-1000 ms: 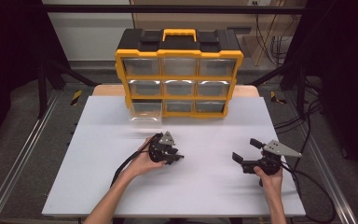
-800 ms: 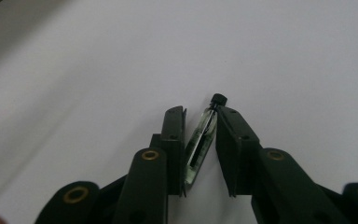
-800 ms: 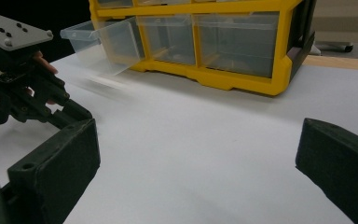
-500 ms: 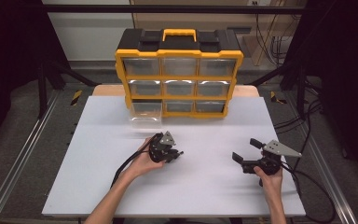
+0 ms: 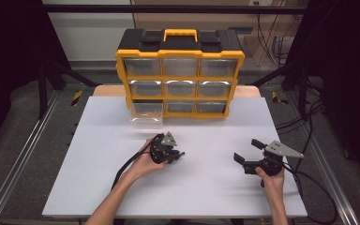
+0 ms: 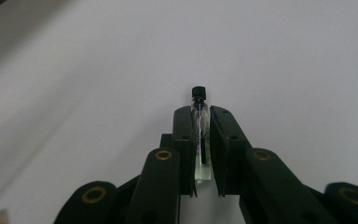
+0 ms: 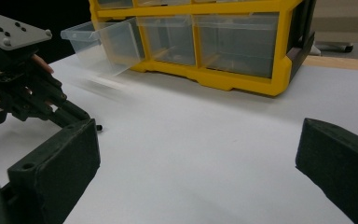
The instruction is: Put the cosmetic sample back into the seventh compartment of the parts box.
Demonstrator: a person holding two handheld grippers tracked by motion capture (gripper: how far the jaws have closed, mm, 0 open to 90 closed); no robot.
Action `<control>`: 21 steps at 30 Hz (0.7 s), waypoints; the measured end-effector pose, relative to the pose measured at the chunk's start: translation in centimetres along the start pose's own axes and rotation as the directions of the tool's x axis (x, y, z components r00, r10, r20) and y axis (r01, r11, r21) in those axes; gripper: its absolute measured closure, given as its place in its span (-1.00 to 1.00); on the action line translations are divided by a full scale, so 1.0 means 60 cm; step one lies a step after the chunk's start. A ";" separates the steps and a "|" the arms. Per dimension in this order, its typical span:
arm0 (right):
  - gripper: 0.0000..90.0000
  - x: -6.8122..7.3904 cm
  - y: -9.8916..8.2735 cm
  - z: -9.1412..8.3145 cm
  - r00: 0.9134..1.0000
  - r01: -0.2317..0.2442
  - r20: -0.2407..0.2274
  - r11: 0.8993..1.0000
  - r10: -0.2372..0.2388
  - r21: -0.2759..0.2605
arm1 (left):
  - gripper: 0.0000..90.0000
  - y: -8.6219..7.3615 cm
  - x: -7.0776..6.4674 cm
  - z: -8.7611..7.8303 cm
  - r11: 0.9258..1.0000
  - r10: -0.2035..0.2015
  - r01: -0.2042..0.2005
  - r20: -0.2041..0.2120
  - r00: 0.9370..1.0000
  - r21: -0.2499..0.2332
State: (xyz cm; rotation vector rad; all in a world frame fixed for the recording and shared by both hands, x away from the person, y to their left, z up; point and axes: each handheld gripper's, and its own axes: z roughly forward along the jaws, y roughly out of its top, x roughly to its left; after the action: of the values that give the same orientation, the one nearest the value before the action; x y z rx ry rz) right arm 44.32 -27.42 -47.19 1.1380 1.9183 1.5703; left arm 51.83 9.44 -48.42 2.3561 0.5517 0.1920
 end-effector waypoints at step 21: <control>-0.99 0.000 0.000 0.000 1.000 -0.001 -0.001 1.000 0.001 0.001 | 0.78 0.009 -0.006 -0.049 0.996 -0.057 0.055 -0.029 0.998 -0.069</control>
State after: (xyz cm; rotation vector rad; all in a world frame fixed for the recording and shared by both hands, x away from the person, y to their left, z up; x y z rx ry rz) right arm 44.30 -27.40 -47.19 1.1384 1.9195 1.5709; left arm 50.87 10.72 -45.90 2.2722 0.6154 0.2186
